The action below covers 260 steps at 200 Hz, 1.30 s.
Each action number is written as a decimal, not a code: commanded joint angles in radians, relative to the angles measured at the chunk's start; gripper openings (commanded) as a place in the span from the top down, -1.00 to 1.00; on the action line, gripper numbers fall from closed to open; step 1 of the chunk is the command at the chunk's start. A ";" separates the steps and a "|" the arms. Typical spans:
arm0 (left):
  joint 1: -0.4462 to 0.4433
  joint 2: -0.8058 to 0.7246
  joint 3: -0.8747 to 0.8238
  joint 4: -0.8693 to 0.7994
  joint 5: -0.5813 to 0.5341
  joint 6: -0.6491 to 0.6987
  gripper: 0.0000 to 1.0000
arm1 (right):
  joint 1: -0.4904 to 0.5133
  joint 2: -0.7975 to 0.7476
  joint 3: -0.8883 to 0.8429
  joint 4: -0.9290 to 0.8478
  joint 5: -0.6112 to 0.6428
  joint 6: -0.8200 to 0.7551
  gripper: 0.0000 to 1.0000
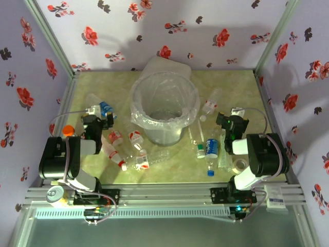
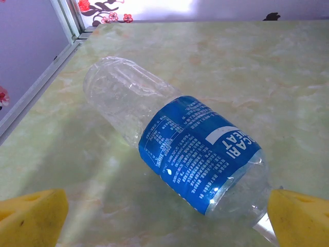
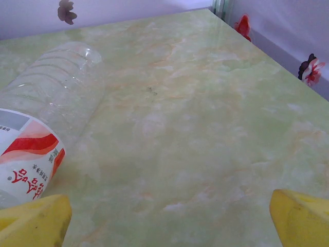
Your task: Put the plastic bottles in the bin
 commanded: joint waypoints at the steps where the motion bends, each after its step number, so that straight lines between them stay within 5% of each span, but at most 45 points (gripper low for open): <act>1: 0.008 0.007 0.005 0.030 0.000 0.010 -1.00 | -0.005 -0.001 0.019 0.020 0.014 -0.004 -0.99; 170: 0.032 -0.004 0.015 0.007 0.030 -0.006 -0.96 | -0.020 -0.021 0.029 -0.004 -0.004 0.014 -0.99; 224: 0.030 -0.362 0.070 -0.416 -0.122 -0.141 -1.00 | -0.021 -0.330 0.292 -0.774 0.043 0.094 -0.99; 260: 0.032 -0.554 0.193 -0.932 -0.103 -0.480 -1.00 | -0.022 -0.379 0.497 -1.418 0.077 0.256 -0.99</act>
